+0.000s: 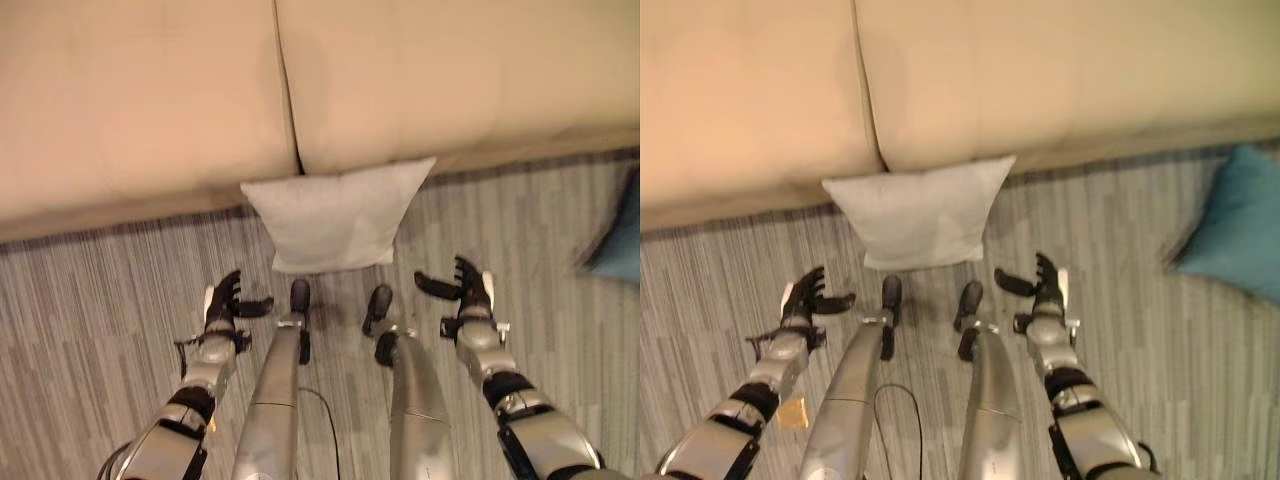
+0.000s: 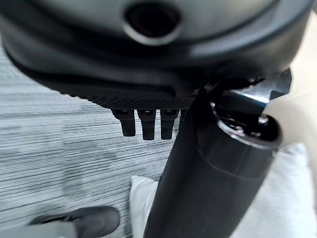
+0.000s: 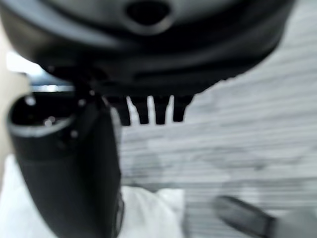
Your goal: Pick up all the scattered cushions and arrange them neatly on the sofa.
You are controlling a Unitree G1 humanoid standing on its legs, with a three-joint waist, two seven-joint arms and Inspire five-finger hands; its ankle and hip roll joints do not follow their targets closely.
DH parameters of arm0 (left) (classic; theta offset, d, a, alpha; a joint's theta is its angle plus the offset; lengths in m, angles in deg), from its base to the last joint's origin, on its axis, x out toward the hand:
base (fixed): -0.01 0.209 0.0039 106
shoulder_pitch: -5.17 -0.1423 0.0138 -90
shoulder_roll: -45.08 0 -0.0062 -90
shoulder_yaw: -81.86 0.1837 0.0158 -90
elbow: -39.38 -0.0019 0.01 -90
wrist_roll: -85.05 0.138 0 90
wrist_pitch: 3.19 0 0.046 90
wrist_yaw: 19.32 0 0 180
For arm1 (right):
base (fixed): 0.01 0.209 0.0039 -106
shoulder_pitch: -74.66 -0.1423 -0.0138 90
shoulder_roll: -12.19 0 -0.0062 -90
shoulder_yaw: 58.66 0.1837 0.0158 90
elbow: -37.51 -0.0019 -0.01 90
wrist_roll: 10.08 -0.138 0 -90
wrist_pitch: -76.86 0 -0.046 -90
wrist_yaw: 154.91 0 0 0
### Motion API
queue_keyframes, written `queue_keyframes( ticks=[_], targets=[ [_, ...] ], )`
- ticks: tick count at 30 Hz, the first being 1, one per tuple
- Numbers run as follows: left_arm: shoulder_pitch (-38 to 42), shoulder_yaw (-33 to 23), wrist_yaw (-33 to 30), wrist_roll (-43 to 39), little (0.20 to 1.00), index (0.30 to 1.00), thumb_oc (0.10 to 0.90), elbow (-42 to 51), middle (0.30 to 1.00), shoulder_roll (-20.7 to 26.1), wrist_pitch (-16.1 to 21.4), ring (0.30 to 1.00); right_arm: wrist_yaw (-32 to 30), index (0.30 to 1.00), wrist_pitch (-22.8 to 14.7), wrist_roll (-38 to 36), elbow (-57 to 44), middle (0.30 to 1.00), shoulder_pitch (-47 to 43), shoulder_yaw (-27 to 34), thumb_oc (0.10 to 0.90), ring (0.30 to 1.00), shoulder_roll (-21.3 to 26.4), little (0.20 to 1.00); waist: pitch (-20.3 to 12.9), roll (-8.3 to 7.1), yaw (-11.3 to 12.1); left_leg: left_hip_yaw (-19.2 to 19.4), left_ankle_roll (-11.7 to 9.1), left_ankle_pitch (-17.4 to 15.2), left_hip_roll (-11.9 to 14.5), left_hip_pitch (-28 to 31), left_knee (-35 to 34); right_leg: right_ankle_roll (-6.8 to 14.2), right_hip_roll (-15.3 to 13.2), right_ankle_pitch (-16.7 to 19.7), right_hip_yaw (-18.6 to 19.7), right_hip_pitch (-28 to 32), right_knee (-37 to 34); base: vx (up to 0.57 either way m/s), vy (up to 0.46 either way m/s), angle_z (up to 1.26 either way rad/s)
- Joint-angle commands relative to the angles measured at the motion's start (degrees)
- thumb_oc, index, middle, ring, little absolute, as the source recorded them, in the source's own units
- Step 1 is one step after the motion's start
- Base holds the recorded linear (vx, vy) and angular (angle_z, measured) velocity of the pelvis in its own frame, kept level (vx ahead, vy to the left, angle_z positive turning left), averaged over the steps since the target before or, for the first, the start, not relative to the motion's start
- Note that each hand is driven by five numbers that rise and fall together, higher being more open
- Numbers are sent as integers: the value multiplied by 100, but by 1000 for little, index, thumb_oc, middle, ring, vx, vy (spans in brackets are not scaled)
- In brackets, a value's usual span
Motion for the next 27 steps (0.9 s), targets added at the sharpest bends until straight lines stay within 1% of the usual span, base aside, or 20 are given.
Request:
queue_keyframes(
  ticks=[1, 4, 5, 6, 8, 10, 11, 14, 15, 17, 18, 19, 20, 22, 24, 25, 26, 27],
  targets=[
    [-348, -103, -333, -47, 900, 900, 800, 111, 900, 38, 402, 900, -344, 900, -478, -270, -416, 900, 535, -73, 800, 900, 250, 900, -758, 116, -104, -218, -3, -454, -83, -49, 131, 264, -20, -495, 143, 288, 162, 55, 24, 0],
    [-17, -44, -485, -112, 900, 900, 800, 334, 900, 149, 429, 900, -402, 900, -565, -427, -567, 900, 113, -124, 800, 900, 410, 900, -757, 124, -141, -243, 35, -595, -185, -750, 621, 189, -73, -672, 278, -385, 672, 89, 39, 3],
    [83, -3, -526, -76, 900, 900, 800, 489, 900, 182, 410, 900, -381, 900, -602, -474, -682, 900, -42, -165, 800, 900, 530, 900, -794, 149, -151, -246, 59, -646, -252, -1095, 864, 158, -120, -741, 370, -739, 931, 104, 41, 6],
    [82, -3, -526, -76, 900, 900, 800, 490, 900, 182, 409, 900, -381, 900, -602, -474, -682, 900, -41, -165, 800, 900, 530, 900, -802, 147, -152, -245, 60, -647, -253, -1105, 867, 158, -122, -743, 372, -750, 936, 128, 31, 15],
    [368, 146, -593, 12, 900, 900, 800, 604, 900, 247, 375, 900, -397, 900, -658, -614, -811, 900, -400, -244, 800, 900, 660, 900, -810, 175, -148, -249, 74, -701, -361, -1501, 1113, 125, -181, -853, 443, -1147, 1219, 94, 19, 15],
    [682, 286, -652, 17, 900, 900, 800, 760, 900, 304, 398, 900, -378, 900, -699, -711, -890, 900, -813, -436, 800, 900, 681, 900, -814, 198, -152, -293, 67, -725, -429, -1874, 1333, 136, -242, -897, 528, -1536, 1486, 87, 13, 16],
    [992, 426, -696, 3, 900, 900, 800, 867, 900, 337, 434, 900, -344, 900, -714, -789, -868, 900, -1254, -676, 800, 900, 648, 900, -780, 212, -116, -283, 59, -713, -448, -2102, 1444, 150, -268, -891, 559, -1757, 1634, 62, -14, 14],
    [1391, 610, -736, 10, 900, 900, 800, 902, 900, 285, 439, 900, -258, 900, -730, -835, -909, 900, -1699, -990, 800, 900, 530, 900, -714, 213, -98, -313, 13, -711, -485, -2239, 1560, 161, -316, -909, 601, -1895, 1776, 37, -29, 13],
    [1674, 728, -751, -24, 900, 900, 800, 900, 900, 235, 449, 900, -189, 900, -704, -842, -907, 900, -1998, -1231, 800, 900, 428, 900, -672, 199, -90, -311, -6, -705, -496, -2244, 1568, 173, -326, -897, 614, -1891, 1826, 15, -36, 6],
    [2007, 864, -782, -31, 900, 900, 800, 981, 900, 154, 477, 900, -65, 900, -694, -813, -972, 900, -2287, -1569, 800, 900, 226, 900, -614, 182, -84, -306, -26, -701, -511, -2246, 1607, 186, -342, -866, 629, -1890, 1871, 15, -41, 3],
    [2261, 948, -836, -74, 681, 681, 654, 1160, 681, 22, 537, 681, 21, 436, -774, -870, -1117, 436, -2394, -1715, 491, 436, -29, 436, -623, 163, -101, -317, -43, -683, -531, -2246, 1579, 202, -330, -829, 612, -1875, 1840, 8, -23, 7],
    [2323, 958, -859, -78, 441, 441, 494, 1209, 441, -12, 566, 441, 41, 300, -819, -875, -1182, 300, -2414, -1743, 400, 300, -92, 300, -644, 164, -107, -315, -53, -673, -529, -2246, 1555, 208, -320, -816, 609, -1879, 1807, -2, -6, 10],
    [2360, 937, -878, -91, 300, 300, 400, 1343, 300, -50, 626, 300, 81, 300, -911, -871, -1368, 300, -2357, -1729, 400, 300, -208, 300, -712, 157, -129, -325, -67, -653, -525, -2246, 1503, 221, -300, -774, 602, -1868, 1730, -3, 6, 7],
    [2327, 914, -880, -106, 300, 300, 400, 1435, 300, -72, 646, 300, 84, 300, -952, -848, -1449, 300, -2281, -1712, 400, 300, -256, 300, -769, 154, -137, -317, -68, -635, -523, -2246, 1460, 222, -282, -751, 583, -1863, 1679, -1, -2, 3],
    [2240, 812, -878, -37, 300, 300, 400, 1609, 300, -111, 680, 300, 118, 300, -1025, -668, -1643, 300, -2055, -1614, 400, 300, -301, 300, -926, 144, -163, -311, -78, -580, -528, -2241, 1305, 238, -243, -702, 524, -1822, 1488, -21, -9, 1],
    [2123, 729, -859, -44, 300, 300, 400, 1672, 300, -153, 714, 300, 127, 300, -1055, -607, -1749, 300, -1871, -1516, 400, 300, -324, 300, -1062, 150, -167, -318, -92, -504, -498, -2164, 1070, 263, -209, -648, 441, -1732, 1271, -39, -5, 1],
    [2121, 730, -860, -44, 300, 300, 400, 1673, 300, -153, 714, 300, 126, 300, -1055, -606, -1752, 300, -1868, -1515, 400, 300, -324, 300, -1062, 152, -166, -320, -92, -502, -498, -2159, 1066, 263, -208, -645, 439, -1727, 1265, -57, -7, -2],
    [2047, 674, -834, -44, 300, 300, 400, 1732, 300, -171, 728, 300, 140, 300, -1079, -561, -1848, 300, -1754, -1441, 400, 300, -340, 300, -1091, 146, -178, -341, -90, -462, -476, -2018, 883, 291, -181, -612, 408, -1599, 1114, -87, -12, -5]
  ],
)
